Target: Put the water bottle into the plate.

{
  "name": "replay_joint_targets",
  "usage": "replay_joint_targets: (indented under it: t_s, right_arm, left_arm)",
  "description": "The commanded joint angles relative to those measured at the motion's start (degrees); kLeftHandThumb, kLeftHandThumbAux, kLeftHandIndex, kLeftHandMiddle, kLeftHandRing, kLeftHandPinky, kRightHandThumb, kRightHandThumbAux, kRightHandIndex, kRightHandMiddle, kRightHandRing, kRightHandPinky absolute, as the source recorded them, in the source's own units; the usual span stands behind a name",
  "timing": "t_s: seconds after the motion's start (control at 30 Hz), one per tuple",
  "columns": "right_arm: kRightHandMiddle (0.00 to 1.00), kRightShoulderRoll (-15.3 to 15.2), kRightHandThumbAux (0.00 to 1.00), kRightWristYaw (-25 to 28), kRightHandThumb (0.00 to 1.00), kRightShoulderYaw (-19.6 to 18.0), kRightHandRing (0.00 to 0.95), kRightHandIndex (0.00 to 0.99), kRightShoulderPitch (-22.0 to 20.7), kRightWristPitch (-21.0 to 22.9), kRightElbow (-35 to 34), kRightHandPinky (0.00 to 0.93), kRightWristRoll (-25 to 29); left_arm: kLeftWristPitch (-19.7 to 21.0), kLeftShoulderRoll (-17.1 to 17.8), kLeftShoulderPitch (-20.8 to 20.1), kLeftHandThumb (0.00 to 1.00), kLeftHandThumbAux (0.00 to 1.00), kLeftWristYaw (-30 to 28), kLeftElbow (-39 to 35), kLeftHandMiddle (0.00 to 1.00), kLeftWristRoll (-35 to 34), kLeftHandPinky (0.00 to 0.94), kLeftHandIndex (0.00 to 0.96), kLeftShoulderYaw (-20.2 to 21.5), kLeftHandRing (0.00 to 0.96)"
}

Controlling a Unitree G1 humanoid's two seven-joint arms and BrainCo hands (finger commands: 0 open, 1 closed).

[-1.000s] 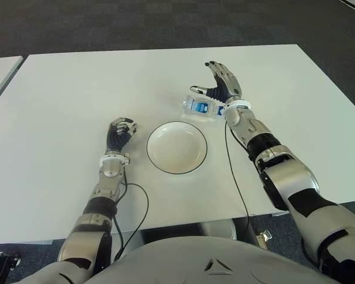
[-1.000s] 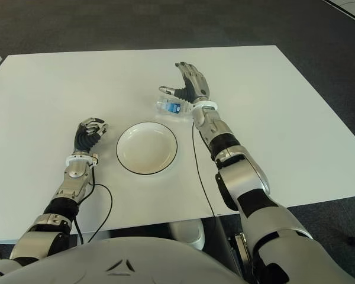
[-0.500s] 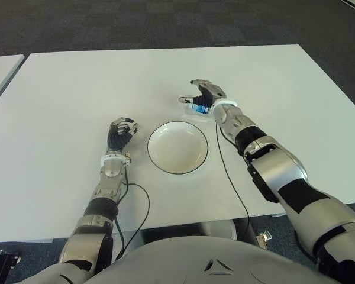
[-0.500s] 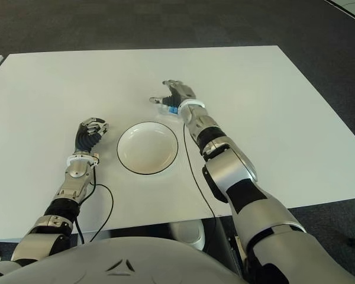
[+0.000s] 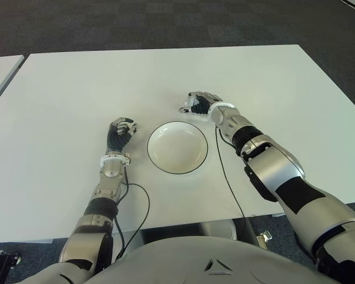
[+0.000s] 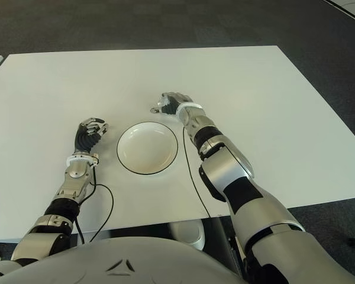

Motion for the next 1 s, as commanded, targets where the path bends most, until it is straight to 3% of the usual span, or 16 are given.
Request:
replay_joint_targets:
  t_s: [0.03,0.2,0.4,0.5,1.0]
  right_arm:
    - [0.000,0.4,0.254,4.2,0.594,0.6,0.000,0.000,-0.2,1.7,1.2,0.000,0.3]
    - [0.000,0.2,0.298,8.8,0.574,0.5,0.000,0.000,-0.7,1.7,1.5,0.018,0.6]
    - [0.000,-0.1,0.388,10.7,0.540,-0.1,0.004,0.000,-0.7,1.1,1.4,0.128,1.2]
    - [0.021,0.0,0.442,11.1,0.524,-0.4,0.052,0.000,-0.7,1.0,1.3,0.196,1.6]
    - [0.176,-0.3,0.615,9.4,0.477,-3.3,0.203,0.125,-0.1,0.3,0.3,0.311,4.9]
  left_arm:
    - [0.8,0.0,1.2,0.710,0.716,-0.4,3.3,0.774,0.0,0.770,0.439,0.3,0.773]
    - [-0.4,0.3,0.7,0.709,0.716,-0.3,4.9,0.773,0.1,0.770,0.439,0.4,0.773]
    - [-1.7,0.5,0.3,0.709,0.716,-0.4,6.4,0.772,0.0,0.763,0.439,0.6,0.771]
    - [-2.3,0.6,0.1,0.708,0.716,-0.4,7.1,0.769,-0.1,0.755,0.439,0.7,0.768]
    - [-5.2,1.2,-0.6,0.707,0.717,0.1,9.6,0.756,0.2,0.735,0.439,1.0,0.749]
